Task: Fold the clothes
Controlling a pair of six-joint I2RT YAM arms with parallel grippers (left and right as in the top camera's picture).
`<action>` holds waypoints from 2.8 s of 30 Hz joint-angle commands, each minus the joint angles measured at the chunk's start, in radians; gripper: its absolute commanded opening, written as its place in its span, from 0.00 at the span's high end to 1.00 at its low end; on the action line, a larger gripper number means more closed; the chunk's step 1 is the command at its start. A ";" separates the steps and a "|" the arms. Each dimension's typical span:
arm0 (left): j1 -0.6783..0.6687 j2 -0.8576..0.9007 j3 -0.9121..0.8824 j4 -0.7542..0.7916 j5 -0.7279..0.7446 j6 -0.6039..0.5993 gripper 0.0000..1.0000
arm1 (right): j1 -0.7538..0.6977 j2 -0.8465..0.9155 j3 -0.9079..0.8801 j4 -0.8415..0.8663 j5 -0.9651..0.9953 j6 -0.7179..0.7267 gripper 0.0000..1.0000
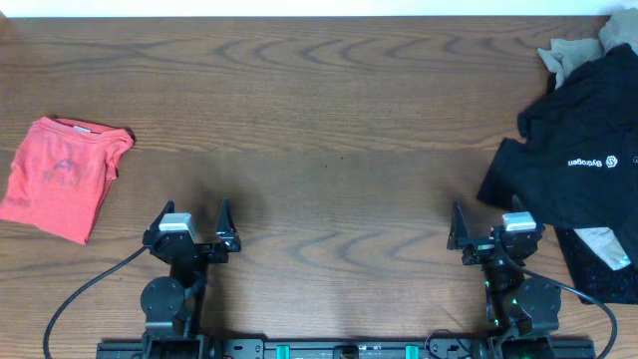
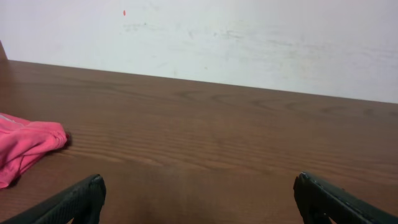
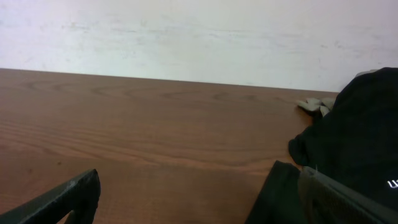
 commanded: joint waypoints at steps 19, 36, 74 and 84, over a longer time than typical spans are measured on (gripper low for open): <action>-0.003 0.114 0.057 -0.061 0.109 -0.079 0.02 | -0.012 0.167 0.045 -0.036 0.038 0.041 0.01; -0.003 0.979 0.606 -0.403 0.180 -0.085 0.02 | -0.165 1.090 0.596 -0.343 0.087 0.040 0.01; -0.003 1.161 0.659 -0.444 0.179 -0.085 0.02 | -0.233 1.401 0.933 -0.375 -0.171 0.042 0.99; -0.003 1.161 0.659 -0.434 0.180 -0.086 0.03 | 0.038 1.238 1.049 -0.315 -0.683 0.124 0.99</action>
